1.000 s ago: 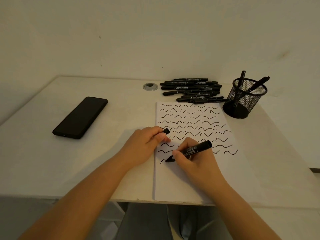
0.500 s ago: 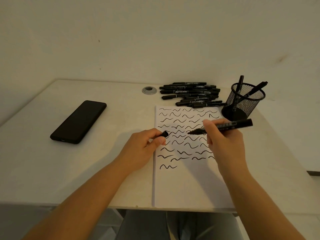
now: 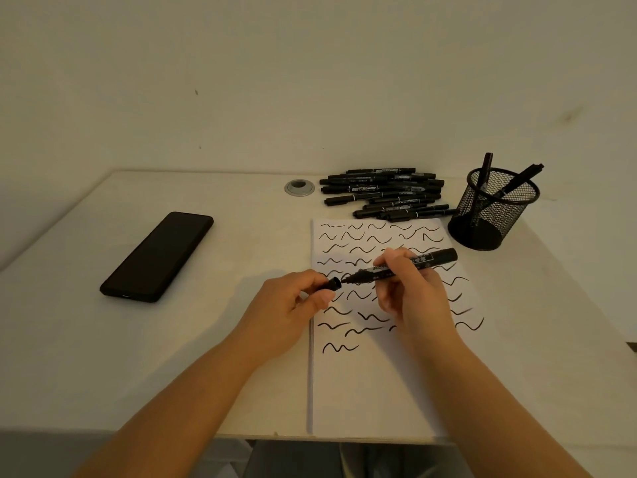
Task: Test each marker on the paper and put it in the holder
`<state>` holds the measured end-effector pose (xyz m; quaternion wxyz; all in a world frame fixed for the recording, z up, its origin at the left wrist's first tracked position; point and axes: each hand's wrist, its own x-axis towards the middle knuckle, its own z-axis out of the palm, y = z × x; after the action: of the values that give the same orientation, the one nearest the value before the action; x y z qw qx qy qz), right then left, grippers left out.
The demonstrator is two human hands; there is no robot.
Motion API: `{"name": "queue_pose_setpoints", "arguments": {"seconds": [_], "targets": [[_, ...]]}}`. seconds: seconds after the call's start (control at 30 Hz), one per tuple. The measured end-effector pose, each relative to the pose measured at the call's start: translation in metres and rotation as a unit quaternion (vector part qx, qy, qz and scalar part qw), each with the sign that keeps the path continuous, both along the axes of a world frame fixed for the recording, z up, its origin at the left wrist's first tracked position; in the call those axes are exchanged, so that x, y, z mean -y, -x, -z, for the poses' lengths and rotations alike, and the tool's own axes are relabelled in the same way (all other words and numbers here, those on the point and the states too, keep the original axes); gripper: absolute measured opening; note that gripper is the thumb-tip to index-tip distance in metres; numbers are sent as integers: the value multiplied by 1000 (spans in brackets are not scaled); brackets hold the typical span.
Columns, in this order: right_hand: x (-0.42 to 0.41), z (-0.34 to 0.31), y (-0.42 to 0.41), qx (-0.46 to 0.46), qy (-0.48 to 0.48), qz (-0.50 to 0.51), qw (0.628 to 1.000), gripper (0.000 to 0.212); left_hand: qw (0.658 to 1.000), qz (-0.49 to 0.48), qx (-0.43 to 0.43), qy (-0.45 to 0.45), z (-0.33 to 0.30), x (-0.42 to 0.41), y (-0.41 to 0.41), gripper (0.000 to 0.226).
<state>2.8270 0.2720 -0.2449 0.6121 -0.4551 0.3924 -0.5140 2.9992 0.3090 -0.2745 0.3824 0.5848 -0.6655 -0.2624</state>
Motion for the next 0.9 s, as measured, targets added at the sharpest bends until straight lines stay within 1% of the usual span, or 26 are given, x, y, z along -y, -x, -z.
{"name": "queue_pose_setpoints", "arguments": {"seconds": [0.1,0.2,0.23,0.3,0.4,0.53,0.63,0.77,0.9], "targets": [[-1,0,-1,-36,7,9,999,26,1000,8,4,3,-1,-1,0,16],[-4,-1,-4,-65,44,-12,997,22,1000,5,19,13,-2,-1,1,8],[-6,0,-5,-64,58,-25,996,20,1000,7,22,21,-2,-2,1,7],[-9,2,-5,-47,74,-49,995,24,998,19,33,55,-4,-3,2,17],[-9,3,-5,-28,68,-63,995,27,992,42,61,106,-9,-6,6,28],[-7,7,-8,-26,60,-40,997,30,985,40,96,136,-14,-7,15,34],[-8,10,-10,4,56,-12,998,28,981,37,110,155,-15,-9,21,36],[-11,13,-12,53,75,-5,996,25,987,56,82,126,-15,-11,23,41],[-12,13,-12,51,115,-6,992,24,993,82,17,83,-17,-11,22,29]]}}
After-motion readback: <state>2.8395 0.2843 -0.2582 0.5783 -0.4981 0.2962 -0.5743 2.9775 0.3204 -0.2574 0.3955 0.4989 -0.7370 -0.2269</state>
